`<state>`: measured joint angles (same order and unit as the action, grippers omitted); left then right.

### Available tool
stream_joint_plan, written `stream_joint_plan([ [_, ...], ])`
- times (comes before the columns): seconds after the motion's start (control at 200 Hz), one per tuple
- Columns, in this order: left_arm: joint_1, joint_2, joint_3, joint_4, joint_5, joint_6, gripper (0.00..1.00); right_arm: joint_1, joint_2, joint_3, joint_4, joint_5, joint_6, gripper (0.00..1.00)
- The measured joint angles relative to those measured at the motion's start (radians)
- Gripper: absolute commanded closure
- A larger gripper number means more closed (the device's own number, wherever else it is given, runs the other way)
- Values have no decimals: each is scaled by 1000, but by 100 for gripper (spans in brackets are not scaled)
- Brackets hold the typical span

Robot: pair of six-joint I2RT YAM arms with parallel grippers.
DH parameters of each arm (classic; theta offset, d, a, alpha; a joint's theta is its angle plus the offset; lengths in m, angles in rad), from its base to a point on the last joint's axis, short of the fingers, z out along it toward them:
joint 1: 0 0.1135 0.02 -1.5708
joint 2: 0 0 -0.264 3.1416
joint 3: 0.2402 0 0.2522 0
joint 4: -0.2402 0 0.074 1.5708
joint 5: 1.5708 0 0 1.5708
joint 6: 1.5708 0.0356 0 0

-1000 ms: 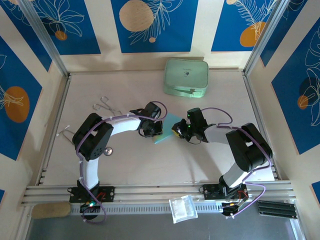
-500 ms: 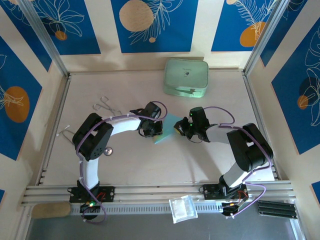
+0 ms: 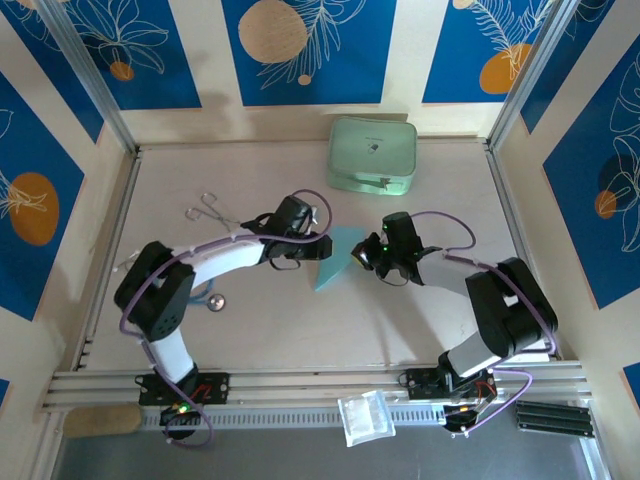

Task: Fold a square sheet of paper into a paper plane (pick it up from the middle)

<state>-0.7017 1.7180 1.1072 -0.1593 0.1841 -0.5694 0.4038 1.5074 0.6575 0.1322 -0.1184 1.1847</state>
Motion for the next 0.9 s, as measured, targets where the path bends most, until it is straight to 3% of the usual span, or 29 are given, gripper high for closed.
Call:
stream_joint_plan([
  [0.11, -20, -43, -59, 82, -37, 118, 36, 2, -25, 23, -61, 23, 25, 100],
  [0.245, -70, -55, -138, 191, -68, 274, 32, 2, -44, 40, -128, 47, 64, 100],
  [0.595, -201, -34, -275, 479, -116, 593, 32, 2, -61, 60, -225, 75, 138, 100],
  [0.9, -253, 76, -275, 540, -203, 737, 39, -9, -65, 60, -235, 74, 167, 100],
])
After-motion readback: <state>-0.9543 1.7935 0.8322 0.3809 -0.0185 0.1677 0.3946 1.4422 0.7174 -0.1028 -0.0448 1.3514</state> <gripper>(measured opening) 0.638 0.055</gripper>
